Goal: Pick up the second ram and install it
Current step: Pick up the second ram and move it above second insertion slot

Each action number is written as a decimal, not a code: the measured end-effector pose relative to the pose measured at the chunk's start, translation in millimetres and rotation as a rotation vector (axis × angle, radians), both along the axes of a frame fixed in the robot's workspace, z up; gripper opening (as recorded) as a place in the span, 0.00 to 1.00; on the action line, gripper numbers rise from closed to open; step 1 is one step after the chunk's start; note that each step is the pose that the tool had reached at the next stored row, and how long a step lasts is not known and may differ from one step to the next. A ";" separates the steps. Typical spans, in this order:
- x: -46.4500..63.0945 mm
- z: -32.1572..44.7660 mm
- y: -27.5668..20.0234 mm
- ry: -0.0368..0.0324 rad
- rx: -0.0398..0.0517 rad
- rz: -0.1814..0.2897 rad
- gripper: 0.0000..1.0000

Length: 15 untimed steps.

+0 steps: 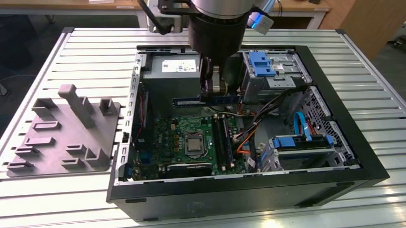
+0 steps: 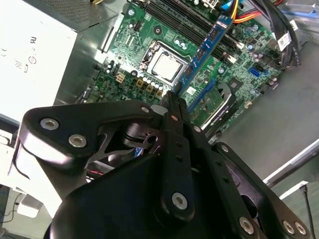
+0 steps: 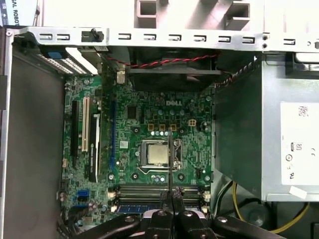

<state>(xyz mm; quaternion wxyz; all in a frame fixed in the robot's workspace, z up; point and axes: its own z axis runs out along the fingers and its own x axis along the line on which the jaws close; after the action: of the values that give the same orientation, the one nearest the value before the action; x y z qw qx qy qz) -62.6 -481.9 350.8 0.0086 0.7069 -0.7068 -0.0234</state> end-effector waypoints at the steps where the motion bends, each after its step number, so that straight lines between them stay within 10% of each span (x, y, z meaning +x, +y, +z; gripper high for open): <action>1: -0.7 -1.9 0.0 0.0000 0.0000 0.000 0.11; 15: -6.6 -21.8 0.0 0.0000 0.0000 0.000 0.11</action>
<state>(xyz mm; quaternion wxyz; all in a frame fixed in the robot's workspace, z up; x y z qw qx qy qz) -69.2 -481.9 329.0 0.0086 0.7069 -0.7068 -0.0234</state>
